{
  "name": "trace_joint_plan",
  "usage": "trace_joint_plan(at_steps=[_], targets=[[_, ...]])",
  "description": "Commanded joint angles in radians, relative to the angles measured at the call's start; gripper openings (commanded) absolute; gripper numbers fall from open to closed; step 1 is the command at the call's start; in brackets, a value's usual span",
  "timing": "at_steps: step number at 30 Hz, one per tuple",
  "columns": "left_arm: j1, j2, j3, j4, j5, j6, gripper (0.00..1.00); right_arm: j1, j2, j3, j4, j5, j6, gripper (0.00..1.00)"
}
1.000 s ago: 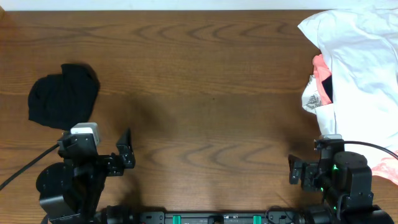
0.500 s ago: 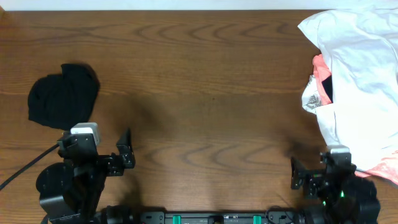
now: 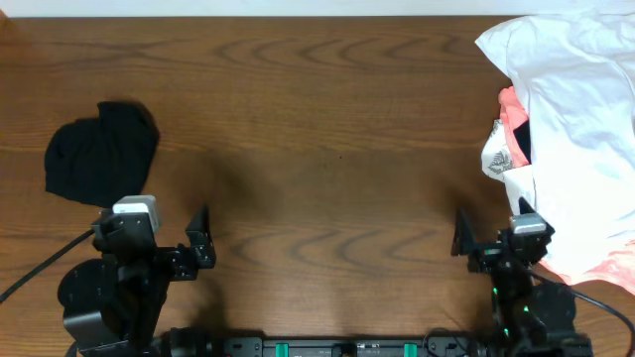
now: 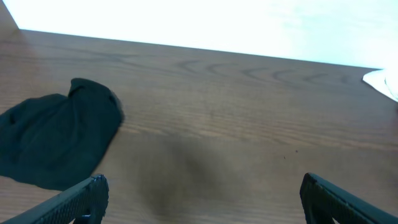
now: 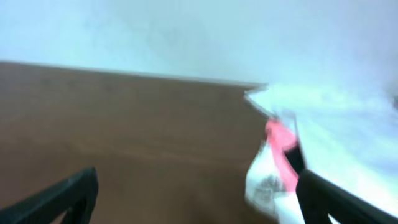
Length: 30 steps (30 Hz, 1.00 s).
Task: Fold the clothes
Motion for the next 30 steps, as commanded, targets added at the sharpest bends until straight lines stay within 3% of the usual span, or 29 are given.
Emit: trace_joint_plan(at_steps=[1, 6, 30], targets=[[-0.002, -0.001, 0.012, 0.000, 0.014, 0.010, 0.98, -0.010, -0.006, -0.098, 0.122, 0.011, -0.102, 0.99], [-0.002, -0.001, 0.012, 0.000, 0.014, 0.010, 0.98, -0.010, -0.006, -0.195, 0.228, -0.009, -0.112, 0.99], [-0.002, -0.001, 0.012, 0.000, 0.014, 0.010, 0.98, -0.027, -0.006, -0.195, 0.225, -0.016, -0.112, 0.99]])
